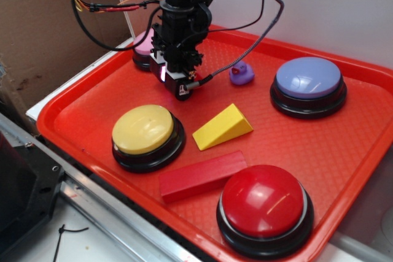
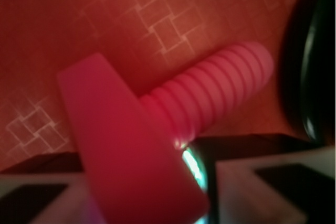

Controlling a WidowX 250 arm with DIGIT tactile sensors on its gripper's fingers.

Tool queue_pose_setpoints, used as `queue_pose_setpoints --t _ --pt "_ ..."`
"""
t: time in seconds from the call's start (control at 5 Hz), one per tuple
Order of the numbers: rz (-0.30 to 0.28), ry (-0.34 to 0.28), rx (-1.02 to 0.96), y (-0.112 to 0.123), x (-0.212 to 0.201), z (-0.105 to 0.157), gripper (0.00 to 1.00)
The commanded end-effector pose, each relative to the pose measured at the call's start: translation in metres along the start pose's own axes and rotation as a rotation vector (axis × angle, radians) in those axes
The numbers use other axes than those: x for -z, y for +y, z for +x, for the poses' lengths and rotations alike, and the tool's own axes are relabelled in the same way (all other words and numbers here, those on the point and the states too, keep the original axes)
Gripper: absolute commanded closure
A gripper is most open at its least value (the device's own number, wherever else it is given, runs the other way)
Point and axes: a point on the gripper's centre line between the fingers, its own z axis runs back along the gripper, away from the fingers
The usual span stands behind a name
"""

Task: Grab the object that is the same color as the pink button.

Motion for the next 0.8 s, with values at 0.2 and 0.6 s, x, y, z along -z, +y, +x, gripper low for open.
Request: queue_pose_setpoints --t 0.2,0.6 --pt "-0.058 -0.334 -0.42 0.03 -0.145 -0.086 1.0" --pt "-0.078 -0.409 -0.304 0.01 -0.233 -0.123 1.0"
